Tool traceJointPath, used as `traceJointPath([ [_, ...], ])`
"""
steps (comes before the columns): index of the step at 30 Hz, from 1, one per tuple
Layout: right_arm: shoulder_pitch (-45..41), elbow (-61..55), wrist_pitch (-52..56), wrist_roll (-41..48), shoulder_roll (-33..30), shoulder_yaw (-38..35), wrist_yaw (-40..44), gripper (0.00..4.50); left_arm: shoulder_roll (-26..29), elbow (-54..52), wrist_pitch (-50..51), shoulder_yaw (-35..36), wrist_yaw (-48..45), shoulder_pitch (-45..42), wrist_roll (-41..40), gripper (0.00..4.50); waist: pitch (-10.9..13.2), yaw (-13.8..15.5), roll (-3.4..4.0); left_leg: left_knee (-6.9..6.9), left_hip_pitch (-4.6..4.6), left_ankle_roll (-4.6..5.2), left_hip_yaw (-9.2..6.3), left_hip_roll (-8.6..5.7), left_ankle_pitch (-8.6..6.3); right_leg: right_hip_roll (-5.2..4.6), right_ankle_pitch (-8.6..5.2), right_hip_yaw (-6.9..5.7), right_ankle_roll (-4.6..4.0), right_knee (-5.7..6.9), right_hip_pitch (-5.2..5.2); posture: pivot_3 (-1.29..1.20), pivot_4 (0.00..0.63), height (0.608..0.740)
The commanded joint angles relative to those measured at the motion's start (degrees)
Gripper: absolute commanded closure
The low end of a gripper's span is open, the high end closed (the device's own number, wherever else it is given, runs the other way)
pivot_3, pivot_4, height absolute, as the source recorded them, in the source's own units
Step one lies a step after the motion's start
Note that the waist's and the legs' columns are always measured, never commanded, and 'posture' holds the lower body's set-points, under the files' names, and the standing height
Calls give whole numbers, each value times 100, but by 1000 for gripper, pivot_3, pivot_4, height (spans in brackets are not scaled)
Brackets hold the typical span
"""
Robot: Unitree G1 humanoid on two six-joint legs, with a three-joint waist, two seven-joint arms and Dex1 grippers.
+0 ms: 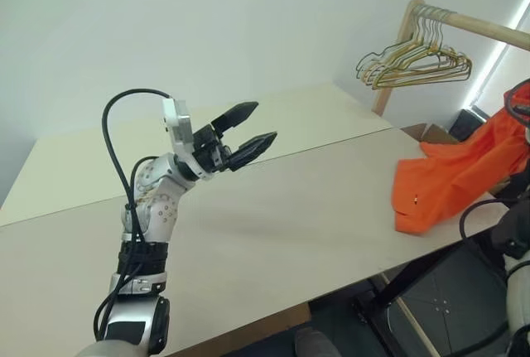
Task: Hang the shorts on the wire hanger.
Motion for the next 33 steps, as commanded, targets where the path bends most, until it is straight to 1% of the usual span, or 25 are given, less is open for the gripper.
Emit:
traceJointPath([
  [1,-341,306,-319,174,-157,-64,-104,4500,21,-262,-148,11,40,3,25,74,1,26,-1,0,0,0,1,0,0,0,0,0,0,0,0,-225,0,740],
  [7,-508,885,-488,479,-262,-239,-360,4500,8,-345,-151,-15,89,72,12,74,6,110,-1,-1,0,0,5,0,0,3,0,2,0,0,0,-220,0,740],
  [15,-510,1167,-691,680,-340,-313,-582,4500,-12,-398,-161,-50,139,124,23,74,15,228,-11,-1,0,1,6,-1,-1,3,1,2,3,-8,0,-215,0,740],
  [24,-634,1351,-985,877,-502,-299,-724,4500,21,-491,-126,-42,178,235,2,74,29,248,-12,-1,-2,1,8,-3,-1,3,1,3,3,-10,0,-205,0,740],
  [27,-633,1559,-948,1340,-555,-791,-907,4500,13,-535,-113,-60,207,267,3,74,34,255,-18,-2,-3,2,9,-2,-1,4,1,3,4,-11,1,-203,0,740],
  [33,-517,1609,-1070,1364,-533,-704,-1025,4500,28,-576,-125,-47,223,298,-16,74,40,271,-26,-1,-3,3,10,-3,-2,5,2,3,5,-15,4,-196,0,740],
])
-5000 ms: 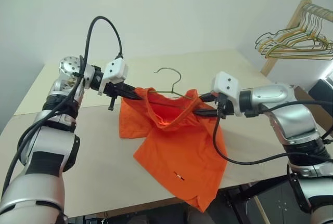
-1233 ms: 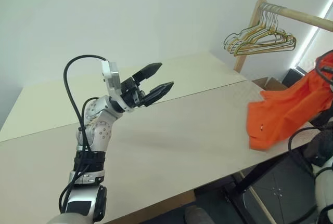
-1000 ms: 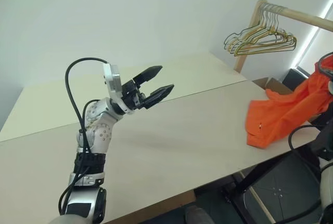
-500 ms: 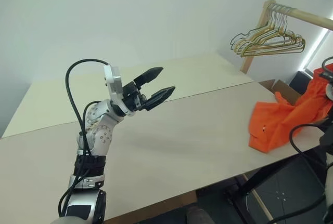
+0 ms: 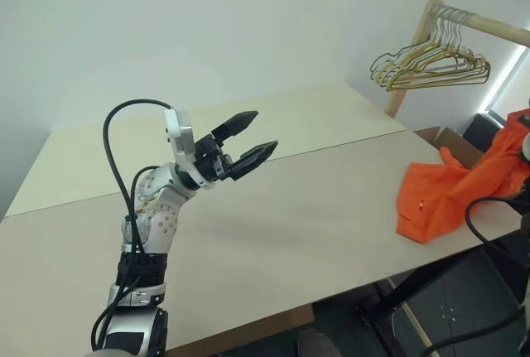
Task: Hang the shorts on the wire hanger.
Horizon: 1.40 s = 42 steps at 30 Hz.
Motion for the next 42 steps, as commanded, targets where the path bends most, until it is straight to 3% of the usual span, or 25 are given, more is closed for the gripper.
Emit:
traceJointPath([
  [1,-93,-46,-155,106,-61,8,-25,4500,45,-237,-107,44,13,-17,-30,74,2,5,-3,0,0,0,0,0,0,0,0,0,0,-1,0,-193,0,740],
  [5,-31,-58,-102,-40,-4,236,17,4500,48,-270,-103,71,-49,6,-105,74,6,22,-10,0,0,0,1,0,0,0,0,0,1,-2,0,-192,0,740],
  [13,26,-89,-151,-86,8,384,-114,2028,22,-249,-107,60,-120,-18,-123,0,8,81,-11,0,1,1,2,0,0,0,1,1,1,-2,0,-196,0,740],
  [19,-17,-285,-296,-481,1,916,-159,17,-4,-182,-135,37,-141,-53,-75,0,9,122,-9,0,1,0,2,-1,0,-1,1,2,2,-4,-1,-201,0,740],
  [26,-51,-418,-392,-663,49,1161,-344,17,-9,-149,-156,41,-161,-62,-63,0,10,124,-10,0,1,1,2,-2,0,-2,1,2,2,-6,-1,-201,0,740],
  [32,-21,-929,-578,-1014,233,1449,-1012,17,7,-174,-167,39,-159,-44,-70,0,11,113,-8,0,2,0,1,-1,0,-2,2,5,2,-4,-3,-200,0,740],
  [42,778,-3008,-760,-1744,669,2076,-1100,17,61,-209,-142,63,-179,-21,-83,0,11,119,-7,2,0,0,-2,-1,0,-5,3,5,5,-1,-8,-197,0,740],
])
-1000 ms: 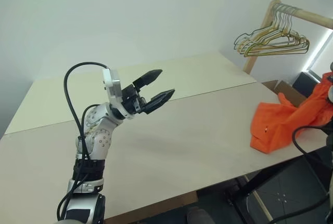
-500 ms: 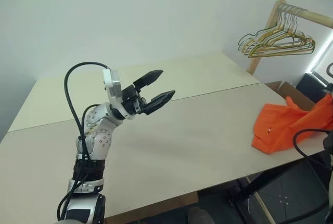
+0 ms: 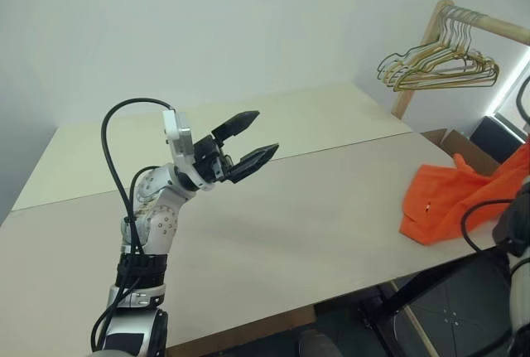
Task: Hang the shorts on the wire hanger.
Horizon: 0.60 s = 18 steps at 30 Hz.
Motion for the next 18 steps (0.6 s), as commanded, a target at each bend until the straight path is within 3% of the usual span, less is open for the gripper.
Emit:
traceJointPath([
  [1,241,-940,-568,-457,25,334,-69,17,75,-130,-75,69,-18,-46,-62,0,0,0,0,1,0,0,0,-1,0,-1,0,1,0,2,-3,-192,0,740],
  [6,853,-1813,-1649,-1062,27,990,391,17,269,-218,-55,157,-8,64,-41,0,-1,-17,2,0,1,-5,-3,-4,3,0,0,0,0,7,-8,-167,0,740],
  [10,1060,-2187,-2266,-883,204,1283,1605,17,597,-378,8,323,34,287,-71,0,0,-61,1,0,8,-7,-2,0,4,8,0,2,0,10,-5,-151,0,740],
  [14,1298,-2626,-2854,-388,519,1695,3527,17,1079,-707,174,590,158,752,-71,0,2,-93,-3,-1,13,-9,-6,2,5,12,0,-1,0,12,-3,-126,0,740],
  [18,1599,-3335,-2508,290,842,1777,4965,17,1484,-1089,325,879,267,1317,-120,0,14,-16,-21,-2,13,-11,-13,6,6,14,1,-4,-1,16,-10,-60,0,740],
])
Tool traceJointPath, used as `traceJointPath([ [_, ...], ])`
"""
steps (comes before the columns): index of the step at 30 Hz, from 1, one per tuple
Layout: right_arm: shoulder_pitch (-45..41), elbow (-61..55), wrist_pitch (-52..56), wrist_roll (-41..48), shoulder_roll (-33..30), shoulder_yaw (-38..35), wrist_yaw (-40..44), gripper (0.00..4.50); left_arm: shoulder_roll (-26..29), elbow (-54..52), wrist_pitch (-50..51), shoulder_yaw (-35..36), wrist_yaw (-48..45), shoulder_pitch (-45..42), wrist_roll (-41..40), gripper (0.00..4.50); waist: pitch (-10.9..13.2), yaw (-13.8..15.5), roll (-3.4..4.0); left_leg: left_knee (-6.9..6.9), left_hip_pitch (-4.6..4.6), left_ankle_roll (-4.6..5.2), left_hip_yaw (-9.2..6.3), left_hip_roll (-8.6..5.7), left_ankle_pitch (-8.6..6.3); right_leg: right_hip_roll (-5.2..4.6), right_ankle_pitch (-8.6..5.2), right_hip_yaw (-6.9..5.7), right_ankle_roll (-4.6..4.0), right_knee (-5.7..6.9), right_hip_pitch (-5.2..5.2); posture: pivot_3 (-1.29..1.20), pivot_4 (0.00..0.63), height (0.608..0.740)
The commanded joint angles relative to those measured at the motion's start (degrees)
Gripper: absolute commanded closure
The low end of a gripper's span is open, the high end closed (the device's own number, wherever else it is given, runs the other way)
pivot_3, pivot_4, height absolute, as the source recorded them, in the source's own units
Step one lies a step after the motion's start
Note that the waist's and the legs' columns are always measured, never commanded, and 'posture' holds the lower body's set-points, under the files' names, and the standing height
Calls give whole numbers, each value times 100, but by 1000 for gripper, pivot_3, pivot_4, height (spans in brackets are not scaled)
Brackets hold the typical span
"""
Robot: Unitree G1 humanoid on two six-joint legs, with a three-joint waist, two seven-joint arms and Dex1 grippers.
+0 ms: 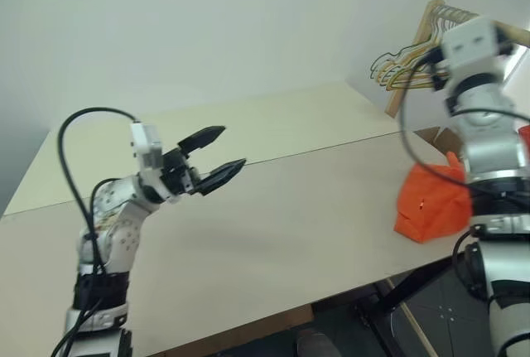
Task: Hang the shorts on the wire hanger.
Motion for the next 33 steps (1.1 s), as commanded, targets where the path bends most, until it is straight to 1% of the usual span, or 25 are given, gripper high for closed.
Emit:
traceJointPath([
  [1,115,-846,235,833,133,-24,1430,17,346,-508,201,360,141,358,-140,0,10,91,-12,1,-2,-1,0,-2,0,-2,0,1,0,1,-5,-39,0,740],
  [3,263,-1122,485,1181,139,19,2128,17,517,-675,325,492,212,623,-170,0,19,234,-22,0,-4,-3,-9,-3,2,-4,0,-8,-1,4,-11,-7,0,740],
  [6,383,-1361,916,1517,110,41,2842,17,655,-836,361,669,264,959,-220,0,24,472,-27,-3,-8,-6,-11,-5,1,-6,0,-12,-3,9,-25,18,0,740],
  [8,540,-1464,1098,1688,-13,166,3502,17,729,-943,355,783,317,1241,-175,0,26,643,-31,-7,-10,-11,-11,-10,3,-13,0,-15,-6,9,-34,46,0,740],
  [11,733,-1545,1087,1711,-130,291,4064,17,770,-1008,406,855,414,1454,-194,0,30,896,-38,-13,-11,-14,-11,-11,3,-14,-2,-23,-13,9,-47,60,0,740],
  [13,827,-1559,1093,1709,-192,375,4363,17,776,-1027,414,872,451,1561,-200,0,32,1046,-40,-13,-19,-17,-10,-15,4,-19,-3,-24,-15,10,-74,70,0,740],
  [16,959,-1466,984,1554,-223,490,4550,17,763,-1074,379,844,525,1675,-112,0,31,1174,-41,-13,-40,-33,-8,-20,14,-22,-1,-25,-19,13,-84,88,0,740],
  [19,1064,-1435,966,1461,-261,583,4737,17,724,-1095,352,821,616,1707,-98,0,32,1235,-43,-12,-66,-52,-7,-22,25,-21,1,-30,-22,13,-98,100,0,740],
  [22,1190,-1472,867,1357,-289,628,4847,17,722,-1103,337,779,659,1720,-73,0,33,1284,-47,-13,-71,-63,-7,-23,32,-21,1,-32,-23,12,-101,99,0,740],
  [33,1365,-1494,804,1154,-282,602,4895,17,835,-1051,370,701,608,1695,44,0,40,1315,-61,-12,-71,-57,-6,-22,28,-19,1,-34,-25,12,-101,88,0,740],
])
